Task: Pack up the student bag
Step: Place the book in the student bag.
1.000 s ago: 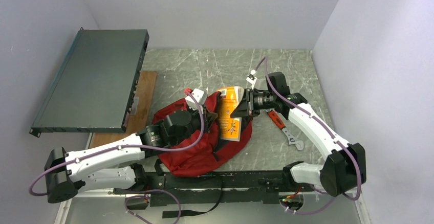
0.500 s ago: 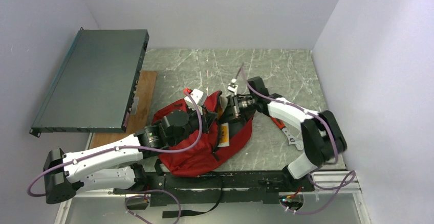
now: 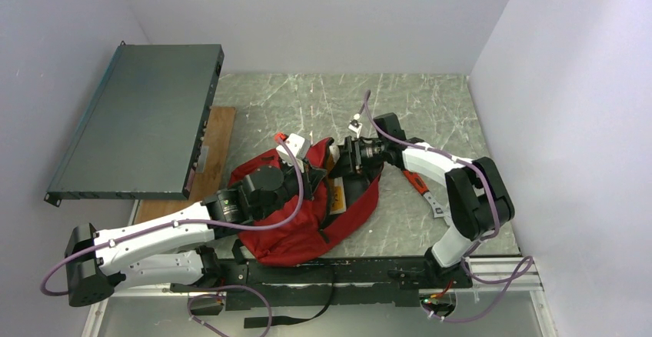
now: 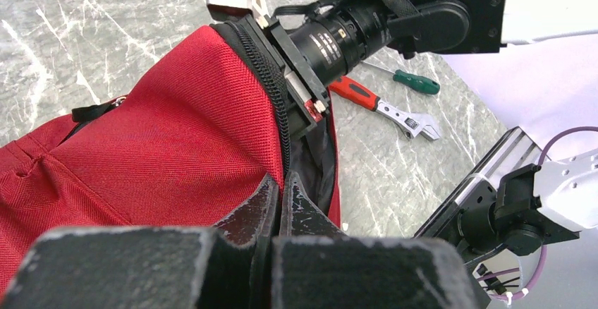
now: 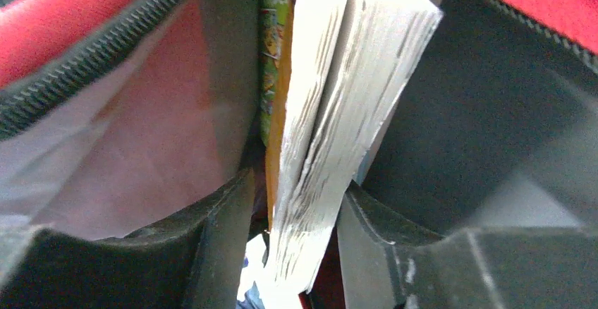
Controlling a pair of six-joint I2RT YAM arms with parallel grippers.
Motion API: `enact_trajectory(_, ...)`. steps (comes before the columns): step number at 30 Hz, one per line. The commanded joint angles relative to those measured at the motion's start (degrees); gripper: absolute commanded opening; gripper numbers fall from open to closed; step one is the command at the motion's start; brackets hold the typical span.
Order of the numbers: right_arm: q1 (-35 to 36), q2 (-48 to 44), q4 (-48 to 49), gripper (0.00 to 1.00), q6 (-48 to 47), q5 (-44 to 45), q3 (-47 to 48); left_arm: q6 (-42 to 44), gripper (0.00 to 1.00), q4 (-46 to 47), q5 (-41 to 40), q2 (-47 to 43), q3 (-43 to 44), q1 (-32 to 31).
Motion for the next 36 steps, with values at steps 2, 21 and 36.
enact_trajectory(2,0.2,-4.6,3.8,0.44,-0.6,4.7,-2.4,-0.5,0.0,5.3,0.5,-1.9,0.5,-0.6)
enact_trajectory(21,-1.1,1.0,-0.5,0.46,-6.7,-3.0,3.7,-0.1,0.0,4.1,0.5,-1.9,1.1,-0.6)
enact_trajectory(36,6.1,4.8,9.9,0.27,1.9,-0.4,5.3,-0.7,0.0,3.6,1.3,-2.6,1.0,-0.6)
